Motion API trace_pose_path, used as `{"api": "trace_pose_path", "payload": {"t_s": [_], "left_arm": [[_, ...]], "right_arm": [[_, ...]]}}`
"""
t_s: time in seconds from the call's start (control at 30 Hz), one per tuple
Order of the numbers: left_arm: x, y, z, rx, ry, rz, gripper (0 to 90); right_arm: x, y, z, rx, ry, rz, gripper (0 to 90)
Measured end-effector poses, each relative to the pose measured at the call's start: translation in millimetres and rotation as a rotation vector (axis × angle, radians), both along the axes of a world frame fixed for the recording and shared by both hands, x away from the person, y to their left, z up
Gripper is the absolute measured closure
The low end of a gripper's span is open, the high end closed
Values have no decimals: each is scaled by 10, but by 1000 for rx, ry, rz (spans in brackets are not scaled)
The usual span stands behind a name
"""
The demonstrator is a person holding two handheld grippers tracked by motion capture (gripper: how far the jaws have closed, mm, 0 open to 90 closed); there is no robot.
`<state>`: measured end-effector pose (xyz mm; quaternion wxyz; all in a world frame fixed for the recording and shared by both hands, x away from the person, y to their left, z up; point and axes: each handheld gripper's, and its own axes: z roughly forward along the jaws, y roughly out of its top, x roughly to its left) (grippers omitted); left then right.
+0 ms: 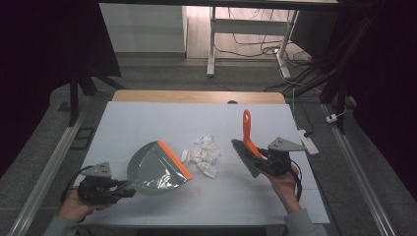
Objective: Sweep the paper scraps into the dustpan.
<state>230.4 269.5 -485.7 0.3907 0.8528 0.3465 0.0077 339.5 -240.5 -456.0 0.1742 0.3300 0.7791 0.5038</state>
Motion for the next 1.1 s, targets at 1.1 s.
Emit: {"api": "trace_pose_path", "payload": {"t_s": [1.1], "left_arm": [[27,38,-179,83,88,-25,610]], "right_arm": [[517,428,-202,-22,75,-79,702]]}}
